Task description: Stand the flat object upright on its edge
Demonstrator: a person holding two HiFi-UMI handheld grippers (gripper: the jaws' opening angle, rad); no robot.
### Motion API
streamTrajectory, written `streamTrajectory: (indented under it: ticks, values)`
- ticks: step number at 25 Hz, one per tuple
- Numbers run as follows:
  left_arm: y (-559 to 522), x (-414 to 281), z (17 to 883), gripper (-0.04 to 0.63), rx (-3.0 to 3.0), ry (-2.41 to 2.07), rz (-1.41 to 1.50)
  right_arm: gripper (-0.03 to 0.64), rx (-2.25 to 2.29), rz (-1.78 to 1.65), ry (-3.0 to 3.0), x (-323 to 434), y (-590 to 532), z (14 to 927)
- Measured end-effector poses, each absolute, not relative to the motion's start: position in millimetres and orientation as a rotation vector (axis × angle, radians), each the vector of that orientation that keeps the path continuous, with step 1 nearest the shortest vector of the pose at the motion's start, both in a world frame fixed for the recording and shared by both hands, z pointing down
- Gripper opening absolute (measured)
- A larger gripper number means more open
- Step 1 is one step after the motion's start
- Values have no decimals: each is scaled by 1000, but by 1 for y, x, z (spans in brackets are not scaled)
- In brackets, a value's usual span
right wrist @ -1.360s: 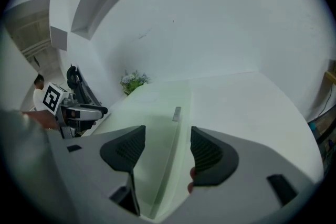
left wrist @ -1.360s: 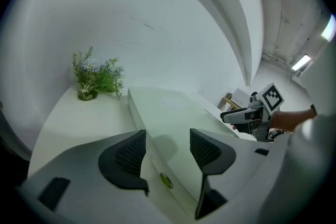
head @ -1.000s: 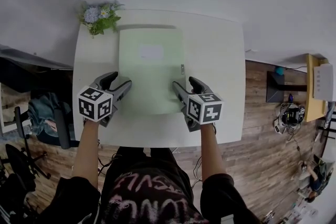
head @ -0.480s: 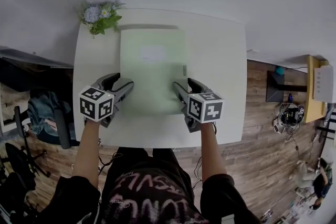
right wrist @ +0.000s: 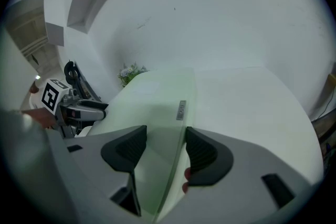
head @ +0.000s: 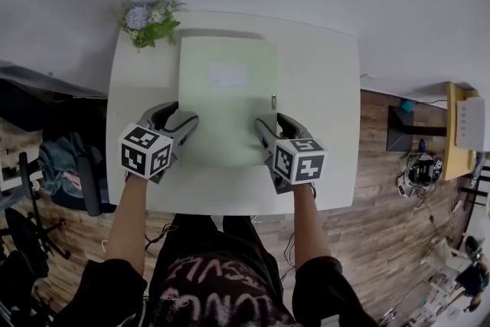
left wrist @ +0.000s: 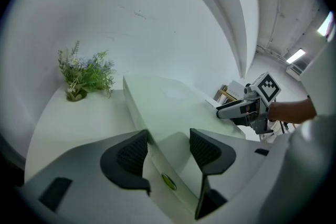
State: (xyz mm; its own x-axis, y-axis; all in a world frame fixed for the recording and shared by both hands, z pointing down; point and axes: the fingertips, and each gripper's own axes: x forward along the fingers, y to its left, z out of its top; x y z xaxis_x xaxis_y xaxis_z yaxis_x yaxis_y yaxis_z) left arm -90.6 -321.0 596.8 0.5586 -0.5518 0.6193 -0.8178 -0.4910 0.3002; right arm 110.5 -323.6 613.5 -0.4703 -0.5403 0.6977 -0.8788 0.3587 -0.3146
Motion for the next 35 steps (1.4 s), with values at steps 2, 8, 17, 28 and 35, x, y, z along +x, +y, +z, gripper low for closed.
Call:
streamTrajectory:
  ticks: [2,8,17,28,35]
  values:
    - [-324,-89,591,267,2248,-1113,609,253,1253,887,-2161,112,-327,608]
    - [-333,-85,568,267,2325,-1202,629,253,1315,719,-2211,113,-337,584]
    - [-345,-83,527,267,2446,-1363,577,252,1449,454,-2265,114,-345,543]
    - [-332,-88,497,264,2639,-1615,476,252,1632,186,-2365,108,-332,525]
    - [-316,-85,495,264,2744,-1754,415,252,1714,-8,-2410,109,-320,524]
